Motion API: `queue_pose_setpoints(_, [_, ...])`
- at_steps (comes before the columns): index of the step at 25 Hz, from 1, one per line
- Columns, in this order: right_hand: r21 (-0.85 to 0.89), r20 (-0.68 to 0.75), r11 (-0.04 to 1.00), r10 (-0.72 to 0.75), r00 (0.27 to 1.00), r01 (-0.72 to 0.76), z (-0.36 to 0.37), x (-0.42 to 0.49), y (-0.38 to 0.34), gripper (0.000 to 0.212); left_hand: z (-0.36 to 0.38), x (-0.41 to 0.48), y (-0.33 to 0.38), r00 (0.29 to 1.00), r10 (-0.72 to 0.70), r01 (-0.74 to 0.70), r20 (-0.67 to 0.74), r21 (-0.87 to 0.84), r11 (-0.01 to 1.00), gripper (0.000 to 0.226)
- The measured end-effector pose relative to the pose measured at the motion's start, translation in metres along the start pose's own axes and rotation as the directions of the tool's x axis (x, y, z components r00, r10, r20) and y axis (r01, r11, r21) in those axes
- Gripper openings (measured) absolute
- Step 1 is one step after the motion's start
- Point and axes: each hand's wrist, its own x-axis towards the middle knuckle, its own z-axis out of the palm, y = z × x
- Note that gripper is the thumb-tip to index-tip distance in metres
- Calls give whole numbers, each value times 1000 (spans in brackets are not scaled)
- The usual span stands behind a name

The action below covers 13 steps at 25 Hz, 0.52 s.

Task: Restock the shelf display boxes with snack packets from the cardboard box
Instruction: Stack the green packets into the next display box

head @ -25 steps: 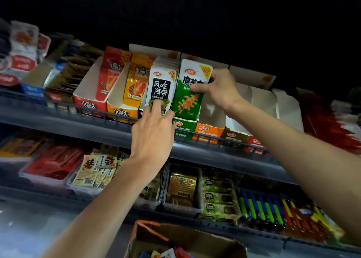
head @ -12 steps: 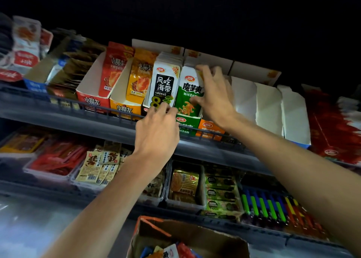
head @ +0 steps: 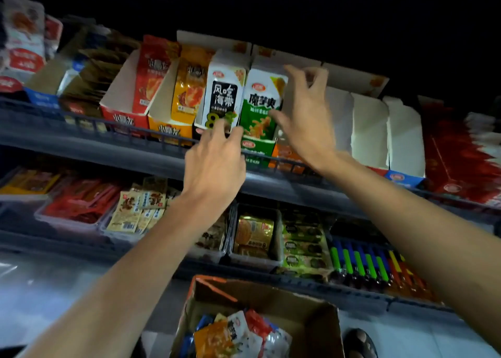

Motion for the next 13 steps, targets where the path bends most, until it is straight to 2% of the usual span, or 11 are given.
queue_pose_setpoints(2, [126, -35, 992, 33, 999, -28, -14, -24, -2, 50, -3, -3, 1, 999, 16, -16, -36, -12, 1000, 46])
queue_pose_setpoints(4, [206, 2, 978, 23, 1000, -23, -25, -62, -2, 28, -3, -11, 2, 998, 66, -68, -23, -53, 996, 42])
queue_pose_setpoints(6, [278, 103, 960, -11, 995, -18, -28, -110, 1, 13, 2, -22, 2, 991, 125, -118, 47, -139, 983, 34])
queue_pose_setpoints(8, [305, 277, 949, -9, 961, -79, -24, -158, 8, 13, 13, -37, 1, 968, 153, -116, 197, -189, 975, 25])
queue_pose_setpoints(9, [298, 401, 944, 13, 916, -144, -20, -182, 10, 15, 21, -47, 1, 936, 163, -109, 312, -181, 977, 24])
queue_pose_setpoints(10, [282, 543, 935, 31, 839, -216, -16, -203, 13, 17, 31, -57, 0, 887, 169, -116, 431, -147, 982, 24])
queue_pose_setpoints(11, [252, 688, 927, 31, 726, -278, -9, -224, 16, 19, 42, -68, -2, 823, 161, -125, 544, -103, 987, 26])
queue_pose_setpoints(13, [160, 897, 926, 8, 442, -341, 8, -264, 22, 24, 66, -91, -10, 688, 143, -150, 711, -54, 987, 32])
